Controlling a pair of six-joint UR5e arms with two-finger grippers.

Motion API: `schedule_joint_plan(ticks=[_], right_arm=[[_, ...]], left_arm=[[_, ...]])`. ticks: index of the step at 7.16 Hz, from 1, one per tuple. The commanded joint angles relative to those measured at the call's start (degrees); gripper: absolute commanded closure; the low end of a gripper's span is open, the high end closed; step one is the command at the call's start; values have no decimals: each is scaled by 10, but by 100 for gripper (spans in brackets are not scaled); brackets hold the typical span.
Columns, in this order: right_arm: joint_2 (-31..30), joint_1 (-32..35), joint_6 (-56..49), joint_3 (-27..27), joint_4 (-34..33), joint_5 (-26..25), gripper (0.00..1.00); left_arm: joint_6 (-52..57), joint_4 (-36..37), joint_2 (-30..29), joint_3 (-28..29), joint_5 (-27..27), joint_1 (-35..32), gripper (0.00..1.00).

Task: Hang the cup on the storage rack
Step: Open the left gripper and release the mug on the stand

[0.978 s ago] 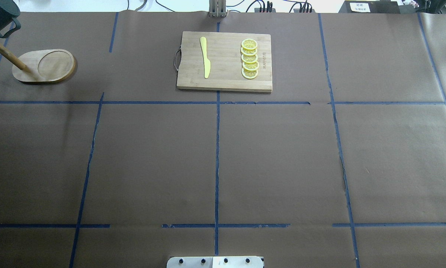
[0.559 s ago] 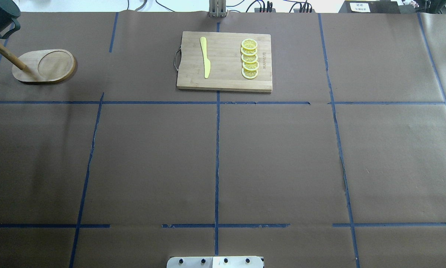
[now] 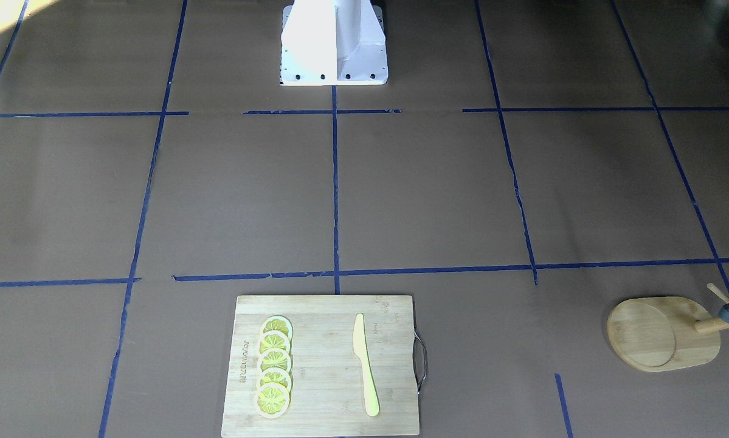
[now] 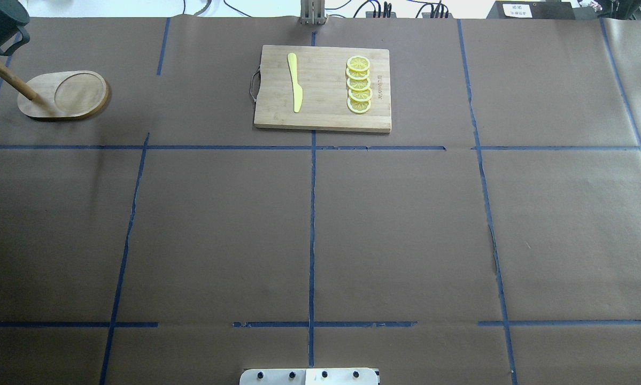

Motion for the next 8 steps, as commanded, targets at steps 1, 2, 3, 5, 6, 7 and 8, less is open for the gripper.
schedule_joint_plan(ticks=[1, 2, 3, 5, 6, 7, 8], right_arm=[[-1, 0, -1, 0, 0, 0, 0], [-1, 0, -1, -1, 0, 0, 0], [-1, 0, 2, -1, -1, -1, 0], [-4, 0, 10, -11, -4, 0, 1], [-7, 0, 16, -16, -5, 0, 1], [-8, 0, 16, -15, -6, -2, 0], [-10, 0, 16, -15, -5, 0, 0]], left_arm=[[-89, 238, -1, -44, -54, -5, 0], [-212, 246, 29, -40, -195, -7, 0], [-347, 244, 46, -42, -277, -7, 0], [-382, 237, 57, -42, -295, -6, 0], [-361, 236, 68, -43, -295, -6, 0], [-355, 236, 69, -44, -295, -6, 0], [-353, 235, 69, -44, -295, -4, 0]])
